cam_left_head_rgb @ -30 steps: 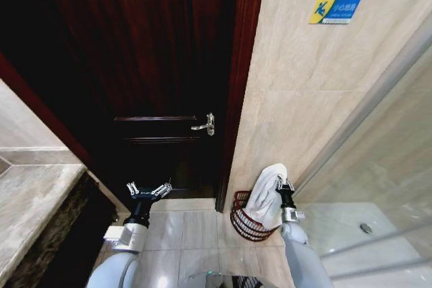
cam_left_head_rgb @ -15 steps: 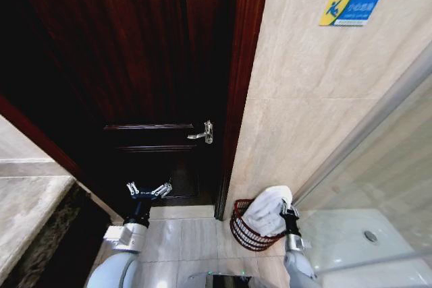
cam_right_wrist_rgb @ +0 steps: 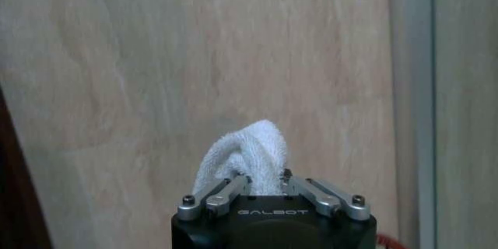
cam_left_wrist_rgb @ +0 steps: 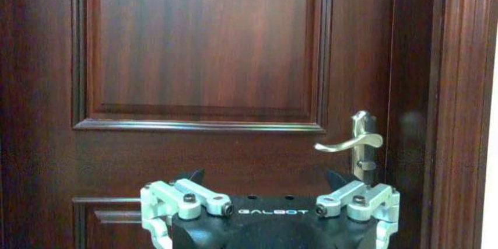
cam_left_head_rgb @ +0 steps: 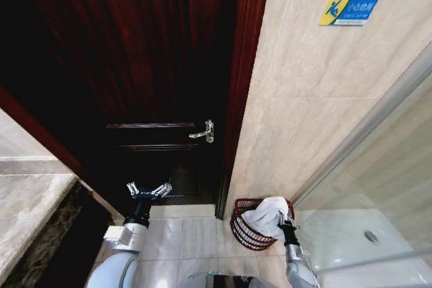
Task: Discard the used towel into the hamper.
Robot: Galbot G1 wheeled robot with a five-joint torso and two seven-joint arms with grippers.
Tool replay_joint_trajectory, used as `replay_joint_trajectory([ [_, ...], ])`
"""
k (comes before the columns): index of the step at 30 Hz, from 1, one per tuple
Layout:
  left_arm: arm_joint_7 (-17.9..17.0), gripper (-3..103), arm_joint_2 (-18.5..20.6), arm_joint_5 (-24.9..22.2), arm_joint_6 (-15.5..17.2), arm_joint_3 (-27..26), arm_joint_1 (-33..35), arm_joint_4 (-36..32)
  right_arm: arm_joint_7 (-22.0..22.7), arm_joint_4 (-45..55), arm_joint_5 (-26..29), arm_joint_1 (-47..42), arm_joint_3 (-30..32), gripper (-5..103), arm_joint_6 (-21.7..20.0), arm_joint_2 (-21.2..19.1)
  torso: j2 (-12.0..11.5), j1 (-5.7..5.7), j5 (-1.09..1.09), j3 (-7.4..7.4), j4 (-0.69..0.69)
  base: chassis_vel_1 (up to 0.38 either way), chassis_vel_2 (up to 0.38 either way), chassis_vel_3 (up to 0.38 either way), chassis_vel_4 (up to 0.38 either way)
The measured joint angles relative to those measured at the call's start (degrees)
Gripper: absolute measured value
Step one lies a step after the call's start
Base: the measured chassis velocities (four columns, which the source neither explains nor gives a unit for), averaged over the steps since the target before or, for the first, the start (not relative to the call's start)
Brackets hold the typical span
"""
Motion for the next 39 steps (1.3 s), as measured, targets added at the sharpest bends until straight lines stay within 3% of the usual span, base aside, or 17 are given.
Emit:
replay_joint_trajectory([
  [10, 0.0, 100, 0.0, 0.0, 0.0, 0.0, 0.0, 0.0, -0.9, -6.2, -6.7, 3.0, 0.0, 12, -8.9, -0.4, 0.0, -0.01, 0.00, 0.00, -0.01, 0.000, 0.000, 0.000, 0.000],
  [21, 0.0, 100, 0.0, 0.0, 0.0, 0.0, 0.0, 0.0, -0.4, -10.2, -9.9, 5.2, 0.5, 12, -13.8, -0.7, 0.0, -0.01, 0.00, 0.00, 0.00, 0.000, 0.000, 0.000, 0.000],
  [25, 0.0, 100, 0.0, 0.0, 0.0, 0.0, 0.0, 0.0, 1.9, -10.3, -13.0, 5.7, 0.9, 12, -17.8, -1.0, 0.0, -0.01, 0.00, 0.00, 0.00, 0.000, 0.000, 0.000, 0.000],
  [26, 0.0, 100, 0.0, 0.0, 0.0, 0.0, 0.0, 0.0, 3.4, -10.1, -15.2, 5.8, 1.0, 12, -21.2, -1.4, 0.0, -0.01, 0.02, 0.00, 0.00, 0.000, 0.000, 0.000, 0.000],
  [28, 0.0, 100, 0.0, 0.0, 0.0, 0.0, 0.0, 0.0, 3.9, -10.0, -16.1, 6.2, 1.0, 12, -23.5, -2.0, 0.0, -0.01, 0.00, 0.00, 0.00, 0.000, 0.000, 0.000, 0.000],
  [35, 0.0, 100, 0.0, 0.0, 0.0, 0.0, 0.0, 0.0, 2.0, -10.1, -16.8, 8.2, 0.8, 12, -29.7, -4.4, 0.0, -0.01, 0.01, 0.00, -0.01, 0.000, 0.000, 0.000, 0.000],
  [39, 0.0, 100, 0.0, 0.0, 0.0, 0.0, 0.0, 0.0, 0.3, -12.1, -18.5, 12.3, -0.2, 12, -35.4, -5.1, 0.0, -0.01, 0.00, 0.00, -0.01, 0.000, 0.000, 0.000, 0.000],
])
